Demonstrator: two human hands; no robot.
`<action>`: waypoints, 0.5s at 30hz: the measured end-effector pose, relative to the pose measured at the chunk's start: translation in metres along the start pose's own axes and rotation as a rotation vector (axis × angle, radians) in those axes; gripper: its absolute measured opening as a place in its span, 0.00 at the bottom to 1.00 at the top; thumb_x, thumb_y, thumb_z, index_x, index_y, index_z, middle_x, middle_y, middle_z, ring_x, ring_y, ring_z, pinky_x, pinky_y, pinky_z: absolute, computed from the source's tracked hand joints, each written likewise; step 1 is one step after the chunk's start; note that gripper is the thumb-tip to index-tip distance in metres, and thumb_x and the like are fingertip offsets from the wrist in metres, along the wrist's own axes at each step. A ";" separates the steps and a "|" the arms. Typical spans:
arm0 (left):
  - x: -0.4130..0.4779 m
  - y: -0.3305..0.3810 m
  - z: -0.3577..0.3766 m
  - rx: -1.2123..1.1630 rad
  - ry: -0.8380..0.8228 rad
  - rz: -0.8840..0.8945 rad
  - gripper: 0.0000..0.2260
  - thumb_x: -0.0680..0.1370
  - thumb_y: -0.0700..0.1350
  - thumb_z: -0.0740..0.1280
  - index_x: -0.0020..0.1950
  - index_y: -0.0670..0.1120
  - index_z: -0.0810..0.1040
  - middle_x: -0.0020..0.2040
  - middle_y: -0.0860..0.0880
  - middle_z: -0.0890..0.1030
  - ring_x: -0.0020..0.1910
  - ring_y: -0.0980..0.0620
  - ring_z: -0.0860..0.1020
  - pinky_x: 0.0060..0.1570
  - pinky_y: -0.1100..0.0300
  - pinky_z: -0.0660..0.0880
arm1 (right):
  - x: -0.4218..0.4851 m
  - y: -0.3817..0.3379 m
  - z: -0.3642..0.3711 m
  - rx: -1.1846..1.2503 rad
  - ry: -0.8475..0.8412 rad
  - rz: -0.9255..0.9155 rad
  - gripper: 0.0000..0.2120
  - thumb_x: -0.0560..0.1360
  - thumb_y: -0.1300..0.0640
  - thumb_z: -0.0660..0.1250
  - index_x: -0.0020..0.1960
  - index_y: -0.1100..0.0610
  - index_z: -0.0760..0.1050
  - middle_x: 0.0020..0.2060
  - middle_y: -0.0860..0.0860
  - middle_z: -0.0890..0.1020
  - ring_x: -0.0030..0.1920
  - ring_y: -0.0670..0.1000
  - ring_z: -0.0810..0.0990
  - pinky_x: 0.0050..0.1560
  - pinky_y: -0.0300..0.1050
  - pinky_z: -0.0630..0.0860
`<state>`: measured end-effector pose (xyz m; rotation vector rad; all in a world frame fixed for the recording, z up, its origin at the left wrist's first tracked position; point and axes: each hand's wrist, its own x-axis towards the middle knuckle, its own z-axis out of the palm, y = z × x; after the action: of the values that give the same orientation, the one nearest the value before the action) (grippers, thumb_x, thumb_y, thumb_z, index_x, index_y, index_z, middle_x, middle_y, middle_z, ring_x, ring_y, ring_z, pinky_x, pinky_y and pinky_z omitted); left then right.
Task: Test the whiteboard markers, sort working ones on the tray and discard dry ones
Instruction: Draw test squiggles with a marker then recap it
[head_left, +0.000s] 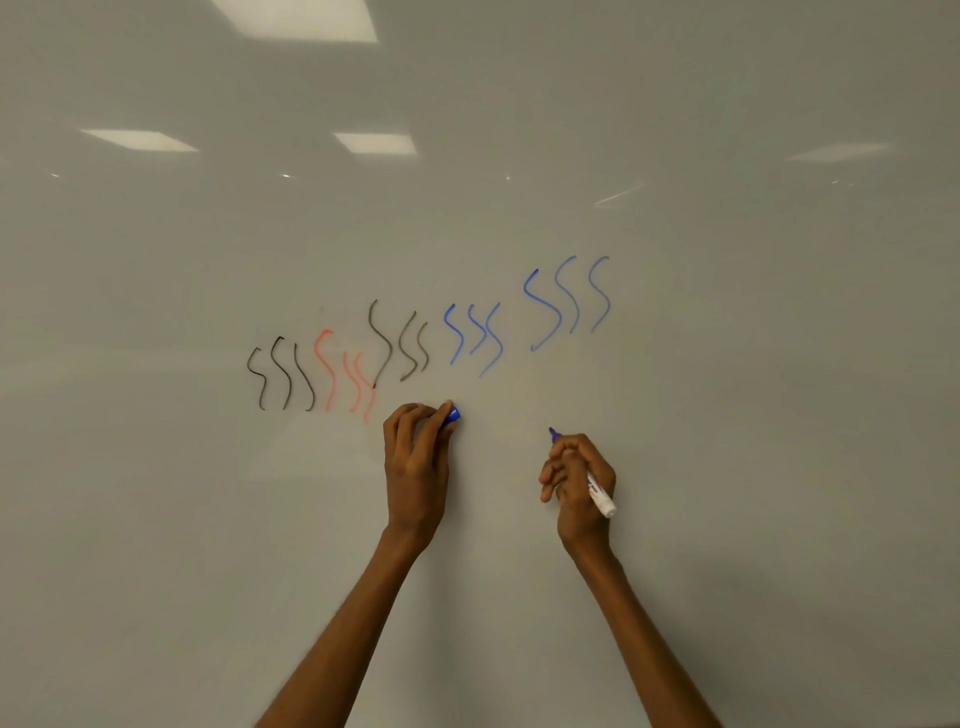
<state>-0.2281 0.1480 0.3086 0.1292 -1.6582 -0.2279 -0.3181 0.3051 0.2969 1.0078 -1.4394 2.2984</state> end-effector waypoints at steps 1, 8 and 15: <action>0.000 0.000 0.001 0.004 0.004 0.002 0.12 0.79 0.40 0.66 0.61 0.38 0.78 0.52 0.43 0.77 0.57 0.45 0.72 0.59 0.62 0.68 | -0.003 0.000 -0.001 -0.023 -0.043 0.006 0.10 0.74 0.64 0.54 0.38 0.64 0.72 0.28 0.65 0.72 0.26 0.56 0.71 0.24 0.45 0.68; -0.002 0.006 -0.001 -0.007 0.013 -0.017 0.12 0.77 0.38 0.68 0.60 0.39 0.79 0.51 0.44 0.76 0.57 0.46 0.71 0.60 0.65 0.66 | 0.038 -0.033 -0.002 0.005 0.095 -0.066 0.11 0.76 0.63 0.54 0.40 0.62 0.72 0.31 0.62 0.74 0.28 0.54 0.73 0.25 0.40 0.69; -0.007 0.008 -0.003 -0.019 -0.037 -0.030 0.12 0.78 0.39 0.68 0.61 0.40 0.79 0.49 0.46 0.76 0.55 0.48 0.71 0.56 0.64 0.68 | 0.007 -0.017 -0.011 -0.001 0.026 0.029 0.10 0.75 0.61 0.55 0.41 0.63 0.73 0.31 0.68 0.74 0.28 0.56 0.73 0.24 0.36 0.67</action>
<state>-0.2237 0.1571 0.3039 0.1361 -1.6915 -0.2701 -0.3190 0.3219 0.3109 0.9590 -1.4538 2.3220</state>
